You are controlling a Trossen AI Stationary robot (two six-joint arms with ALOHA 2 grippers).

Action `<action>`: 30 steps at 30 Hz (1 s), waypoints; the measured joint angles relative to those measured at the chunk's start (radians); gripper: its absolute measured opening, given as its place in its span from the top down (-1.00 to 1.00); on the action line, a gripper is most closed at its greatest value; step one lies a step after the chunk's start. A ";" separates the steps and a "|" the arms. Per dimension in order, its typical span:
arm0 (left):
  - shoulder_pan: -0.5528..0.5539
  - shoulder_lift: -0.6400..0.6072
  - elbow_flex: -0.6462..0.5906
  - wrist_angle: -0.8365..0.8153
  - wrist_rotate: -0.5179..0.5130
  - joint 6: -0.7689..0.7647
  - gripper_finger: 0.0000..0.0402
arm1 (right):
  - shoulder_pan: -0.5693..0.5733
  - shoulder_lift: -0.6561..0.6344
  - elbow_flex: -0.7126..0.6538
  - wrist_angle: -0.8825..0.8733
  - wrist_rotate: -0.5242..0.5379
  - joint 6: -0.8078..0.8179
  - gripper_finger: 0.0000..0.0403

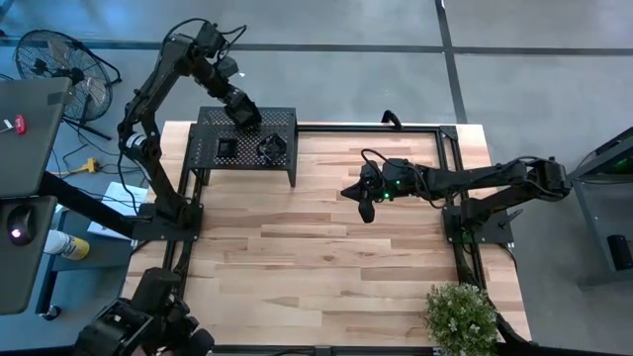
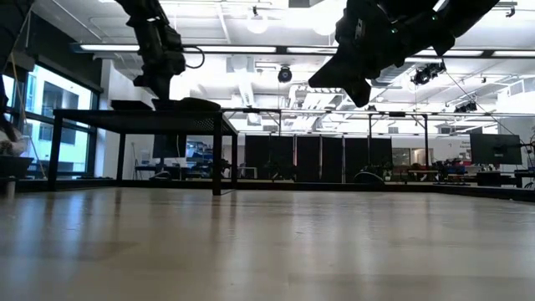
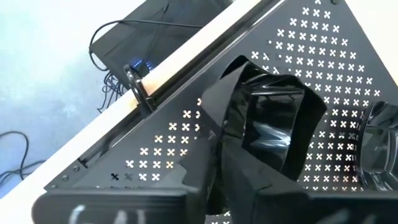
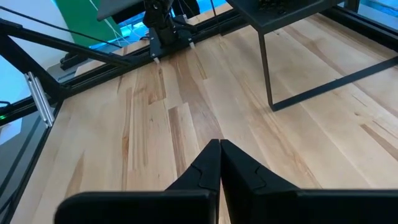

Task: Pick & Place Mini shaped plates
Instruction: Stack the black distorted square plate on the other black distorted square plate on the shelf

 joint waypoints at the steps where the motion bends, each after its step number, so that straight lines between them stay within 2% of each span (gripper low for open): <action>1: 0.000 0.000 0.000 -0.001 0.000 -0.001 0.78 | 0.000 0.000 0.000 0.000 0.000 0.000 0.99; 6: -0.005 0.000 0.000 0.002 0.004 -0.004 0.59 | 0.000 0.000 0.000 0.000 0.000 0.000 0.97; 11: -0.039 -0.009 -0.001 0.015 -0.004 -0.004 0.54 | 0.000 0.000 0.000 0.001 0.000 0.000 0.98; 15: -0.061 -0.019 0.000 0.023 -0.022 0.018 0.63 | 0.000 0.000 0.000 0.001 0.000 0.000 0.99; 20: -0.058 -0.019 0.000 0.029 -0.037 0.025 0.96 | 0.000 0.000 0.000 0.001 0.000 0.000 0.98; 24: -0.059 -0.020 0.000 0.029 -0.079 0.026 0.97 | 0.000 0.000 0.000 0.001 0.000 0.000 0.99; 30: -0.059 -0.020 0.000 0.032 -0.050 0.004 0.97 | 0.000 0.000 0.000 0.001 0.000 0.000 0.97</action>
